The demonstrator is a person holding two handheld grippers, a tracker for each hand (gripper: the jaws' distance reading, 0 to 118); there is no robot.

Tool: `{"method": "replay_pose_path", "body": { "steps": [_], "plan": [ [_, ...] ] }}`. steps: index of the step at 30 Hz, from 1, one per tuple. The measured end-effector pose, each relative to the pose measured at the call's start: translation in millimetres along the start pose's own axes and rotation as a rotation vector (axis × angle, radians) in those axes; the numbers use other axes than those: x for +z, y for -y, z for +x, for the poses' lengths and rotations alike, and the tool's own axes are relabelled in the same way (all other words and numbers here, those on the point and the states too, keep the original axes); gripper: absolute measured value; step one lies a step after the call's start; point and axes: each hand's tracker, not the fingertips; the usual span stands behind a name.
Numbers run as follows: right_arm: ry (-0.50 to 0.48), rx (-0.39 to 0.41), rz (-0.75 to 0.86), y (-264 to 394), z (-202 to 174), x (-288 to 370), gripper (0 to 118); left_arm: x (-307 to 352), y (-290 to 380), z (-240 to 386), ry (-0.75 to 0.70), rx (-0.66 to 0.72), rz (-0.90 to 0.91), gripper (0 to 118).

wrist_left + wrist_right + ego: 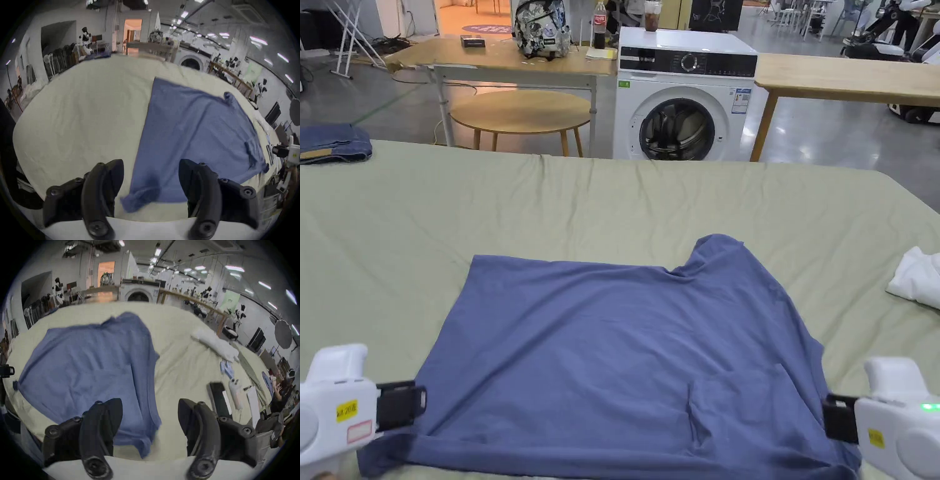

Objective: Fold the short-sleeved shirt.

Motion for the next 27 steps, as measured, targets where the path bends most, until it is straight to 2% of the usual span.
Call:
{"method": "replay_pose_path", "body": {
  "steps": [4, 6, 7, 9, 10, 11, 14, 15, 21, 27],
  "plan": [
    [-0.014, -0.049, 0.162, -23, -21, 8, 73, 5, -21, 33, 0.008, -0.056, 0.121, 71],
    [-0.037, -0.074, 0.25, -30, -33, 10, 67, 7, -28, 49, -0.013, -0.088, 0.196, 71],
    [-0.042, -0.081, 0.287, -34, -42, 13, 59, 10, -29, 59, -0.025, -0.112, 0.244, 70],
    [-0.044, -0.104, 0.355, -39, -58, 18, 29, 15, -32, 72, -0.034, -0.143, 0.318, 67],
    [-0.048, -0.112, 0.382, -40, -63, 20, 21, 18, -33, 78, -0.031, -0.151, 0.355, 59],
    [-0.055, -0.121, 0.409, -41, -68, 21, 16, 22, -33, 83, -0.028, -0.156, 0.386, 42],
    [-0.078, -0.128, 0.469, -41, -82, 28, 0, 24, -34, 92, -0.071, -0.182, 0.476, 8],
    [-0.073, -0.126, 0.491, -40, -87, 30, 0, 25, -33, 95, -0.071, -0.184, 0.476, 1],
    [-0.086, -0.14, 0.538, -37, -111, 41, 0, 27, -24, 102, -0.044, -0.153, 0.502, 0],
    [-0.124, -0.129, 0.513, -31, -125, 39, 0, 23, -17, 82, -0.039, -0.141, 0.329, 0]
  ]
}}
